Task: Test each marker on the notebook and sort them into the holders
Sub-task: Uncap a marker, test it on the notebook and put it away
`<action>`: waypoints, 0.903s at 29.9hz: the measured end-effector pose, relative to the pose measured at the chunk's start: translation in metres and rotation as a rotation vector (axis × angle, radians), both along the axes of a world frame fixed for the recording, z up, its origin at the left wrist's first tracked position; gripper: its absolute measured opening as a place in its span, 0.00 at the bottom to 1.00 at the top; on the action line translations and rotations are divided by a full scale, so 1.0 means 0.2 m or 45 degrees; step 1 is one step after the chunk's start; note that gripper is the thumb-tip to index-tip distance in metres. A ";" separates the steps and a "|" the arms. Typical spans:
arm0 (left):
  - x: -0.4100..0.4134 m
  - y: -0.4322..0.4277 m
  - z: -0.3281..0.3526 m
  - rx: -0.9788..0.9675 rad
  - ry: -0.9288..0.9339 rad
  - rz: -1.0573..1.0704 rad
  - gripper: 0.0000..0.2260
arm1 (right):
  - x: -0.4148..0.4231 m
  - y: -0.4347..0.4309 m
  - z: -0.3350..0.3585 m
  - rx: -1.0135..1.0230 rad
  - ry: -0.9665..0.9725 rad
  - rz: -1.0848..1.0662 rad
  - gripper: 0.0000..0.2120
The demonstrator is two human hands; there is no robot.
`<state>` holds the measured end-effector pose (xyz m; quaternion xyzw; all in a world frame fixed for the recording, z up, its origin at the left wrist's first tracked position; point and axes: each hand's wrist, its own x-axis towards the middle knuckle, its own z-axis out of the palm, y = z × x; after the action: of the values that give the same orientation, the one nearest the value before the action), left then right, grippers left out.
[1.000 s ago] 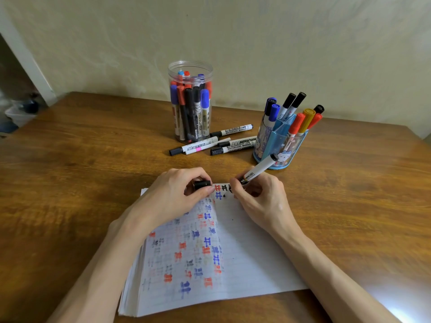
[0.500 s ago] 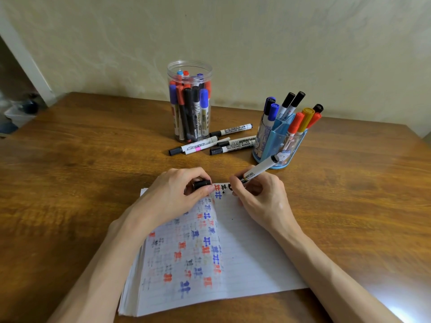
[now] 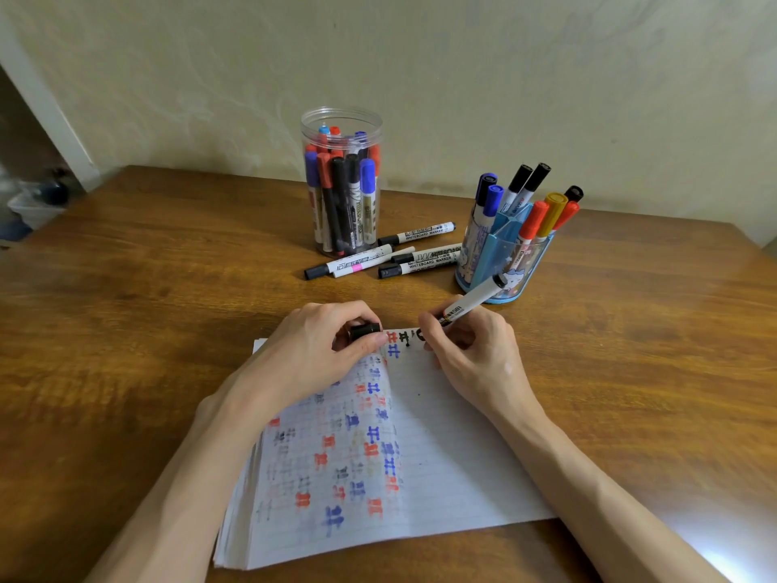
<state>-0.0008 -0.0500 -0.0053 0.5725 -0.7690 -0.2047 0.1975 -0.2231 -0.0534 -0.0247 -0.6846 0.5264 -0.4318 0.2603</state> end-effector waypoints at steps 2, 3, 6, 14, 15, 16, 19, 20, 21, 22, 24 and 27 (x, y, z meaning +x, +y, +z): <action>0.00 0.00 0.00 -0.021 0.017 -0.009 0.12 | 0.00 0.00 0.00 0.000 0.016 0.020 0.09; 0.00 0.00 0.00 -0.034 0.028 -0.016 0.12 | 0.00 -0.01 0.00 0.001 0.024 0.028 0.09; 0.00 0.00 0.00 -0.077 0.082 -0.047 0.11 | -0.01 -0.01 0.00 0.036 0.055 0.046 0.08; -0.01 0.01 0.02 -0.015 0.317 -0.076 0.14 | -0.02 -0.01 0.07 0.105 -0.498 0.094 0.04; -0.01 0.01 0.03 -0.004 0.350 -0.071 0.14 | -0.02 -0.01 0.08 0.126 -0.553 0.115 0.05; -0.02 0.02 0.03 0.005 0.387 -0.065 0.14 | -0.02 -0.01 0.08 0.140 -0.589 0.139 0.06; -0.03 0.04 0.06 0.009 0.511 -0.062 0.15 | -0.01 0.01 0.08 0.149 -0.624 0.206 0.06; -0.03 0.05 0.07 0.008 0.542 -0.059 0.15 | -0.01 0.01 0.08 0.136 -0.612 0.230 0.06; -0.04 0.05 0.07 0.011 0.562 -0.048 0.15 | -0.01 0.02 0.08 0.123 -0.595 0.259 0.06; -0.04 0.05 0.08 0.014 0.569 -0.039 0.14 | -0.01 0.02 0.08 0.121 -0.577 0.289 0.07; -0.04 0.05 0.07 0.004 0.558 -0.042 0.13 | -0.01 0.02 0.08 0.166 -0.564 0.341 0.07; -0.02 0.03 0.05 -0.057 0.520 -0.049 0.09 | -0.03 0.03 0.10 0.341 -0.667 0.375 0.08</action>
<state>-0.0057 -0.0437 0.0053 0.4999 -0.7281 -0.3031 0.3580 -0.2288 -0.0482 -0.0044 -0.5787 0.3889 -0.4780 0.5342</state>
